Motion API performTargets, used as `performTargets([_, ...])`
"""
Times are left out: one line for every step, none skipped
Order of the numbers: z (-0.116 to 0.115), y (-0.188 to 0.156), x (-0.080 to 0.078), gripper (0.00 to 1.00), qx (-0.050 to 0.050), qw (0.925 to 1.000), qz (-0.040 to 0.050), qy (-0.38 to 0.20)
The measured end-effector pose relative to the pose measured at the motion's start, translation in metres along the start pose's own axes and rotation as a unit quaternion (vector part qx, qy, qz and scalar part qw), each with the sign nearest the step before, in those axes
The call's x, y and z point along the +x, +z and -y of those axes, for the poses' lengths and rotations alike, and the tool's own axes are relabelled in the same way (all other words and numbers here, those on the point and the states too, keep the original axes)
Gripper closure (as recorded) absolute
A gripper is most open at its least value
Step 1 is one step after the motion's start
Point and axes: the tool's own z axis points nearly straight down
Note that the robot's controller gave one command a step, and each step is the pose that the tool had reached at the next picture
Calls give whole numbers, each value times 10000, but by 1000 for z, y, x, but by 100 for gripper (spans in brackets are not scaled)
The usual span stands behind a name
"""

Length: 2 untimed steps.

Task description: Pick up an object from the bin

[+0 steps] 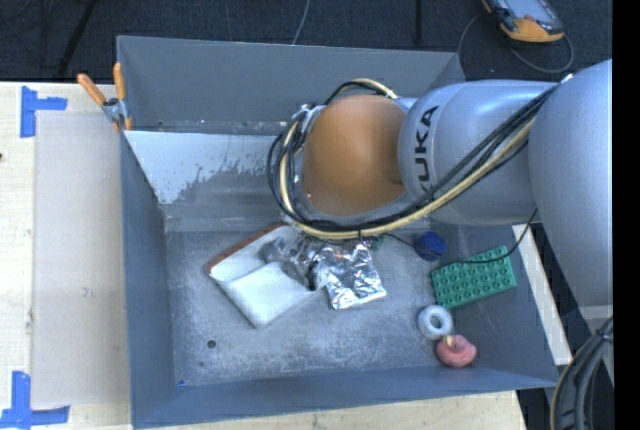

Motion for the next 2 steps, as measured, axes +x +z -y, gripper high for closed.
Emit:
performTargets([1, -14, -1, 100, -5, 10000, -40, 21])
performTargets([2, -94, -4, 100, 16, 10000, -23, 49])
